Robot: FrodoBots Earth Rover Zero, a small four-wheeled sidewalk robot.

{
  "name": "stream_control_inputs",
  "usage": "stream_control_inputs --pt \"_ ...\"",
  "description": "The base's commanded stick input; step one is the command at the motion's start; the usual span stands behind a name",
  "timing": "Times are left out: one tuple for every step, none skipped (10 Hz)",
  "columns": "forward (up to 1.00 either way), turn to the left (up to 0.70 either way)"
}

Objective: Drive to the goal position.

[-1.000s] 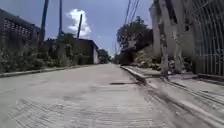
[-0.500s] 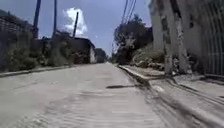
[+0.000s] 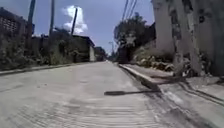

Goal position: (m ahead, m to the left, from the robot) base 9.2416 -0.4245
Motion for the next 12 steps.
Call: stream_control_inputs --pt "1.0 -0.01" --pt "1.0 -0.02" --pt "1.0 0.0" --pt "1.0 0.0" --pt "1.0 0.0" --pt "1.0 -0.15" --pt "1.0 -0.3" --pt "1.0 -0.08" --pt "1.0 -0.02" --pt "1.0 0.0" --pt "1.0 0.0" --pt "1.0 0.0"
